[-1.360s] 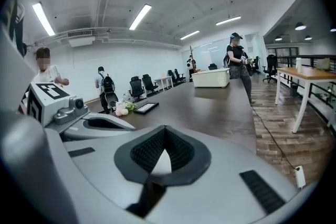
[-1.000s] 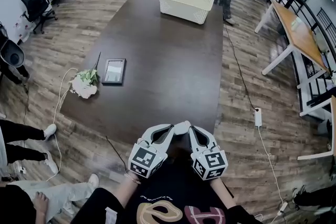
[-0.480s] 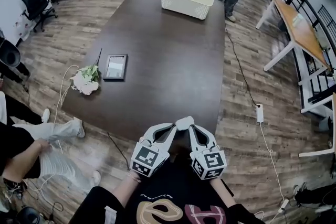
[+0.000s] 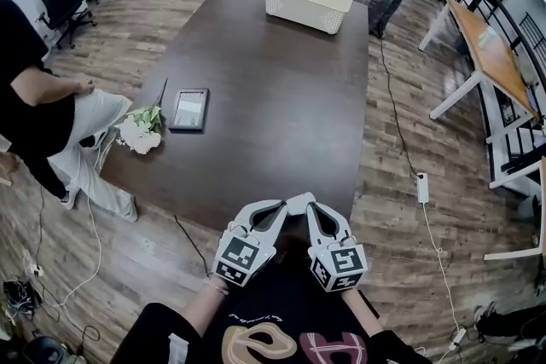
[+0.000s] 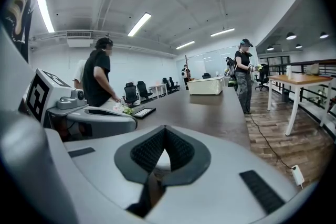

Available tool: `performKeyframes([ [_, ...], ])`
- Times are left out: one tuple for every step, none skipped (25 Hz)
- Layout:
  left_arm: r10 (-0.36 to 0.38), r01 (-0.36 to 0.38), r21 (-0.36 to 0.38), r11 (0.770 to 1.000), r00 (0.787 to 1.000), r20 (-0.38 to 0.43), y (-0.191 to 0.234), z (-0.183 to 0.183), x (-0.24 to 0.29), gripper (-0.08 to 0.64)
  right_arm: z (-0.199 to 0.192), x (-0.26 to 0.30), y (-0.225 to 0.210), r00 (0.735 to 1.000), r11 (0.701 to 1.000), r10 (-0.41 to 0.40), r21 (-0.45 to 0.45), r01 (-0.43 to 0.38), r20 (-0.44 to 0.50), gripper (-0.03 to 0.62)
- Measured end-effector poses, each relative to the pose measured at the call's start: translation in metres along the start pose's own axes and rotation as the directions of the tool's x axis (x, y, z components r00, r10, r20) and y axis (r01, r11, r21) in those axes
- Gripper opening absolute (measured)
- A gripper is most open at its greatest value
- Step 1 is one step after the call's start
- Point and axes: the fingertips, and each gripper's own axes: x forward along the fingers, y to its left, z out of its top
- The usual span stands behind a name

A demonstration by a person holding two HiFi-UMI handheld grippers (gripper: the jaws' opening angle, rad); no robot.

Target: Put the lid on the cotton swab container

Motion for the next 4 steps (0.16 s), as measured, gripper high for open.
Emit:
performKeyframes([
  [0.001,-0.001,0.002,1.0,1.0,0.0,0.0003,0.0003,0.0008,0.006,0.0006,0.0005,-0.0012,1.0,1.0,0.0,0.0,0.0,0.0,0.006],
  [0.002,-0.002,0.003,1.0,1.0,0.0,0.0006,0.0008,0.0017,0.006,0.0013,0.001,-0.0025,1.0,1.0,-0.001,0.0,0.001,0.0,0.006],
  [0.002,-0.002,0.004,1.0,1.0,-0.001,0.0009,0.0013,0.0026,0.006,0.002,0.0015,-0.0038,1.0,1.0,-0.001,0.0,0.001,0.0,0.006],
  [0.002,-0.002,0.005,1.0,1.0,-0.001,0.0012,0.0018,0.0035,0.006,0.0027,0.002,-0.005,1.0,1.0,-0.002,0.0,0.002,0.001,0.006],
])
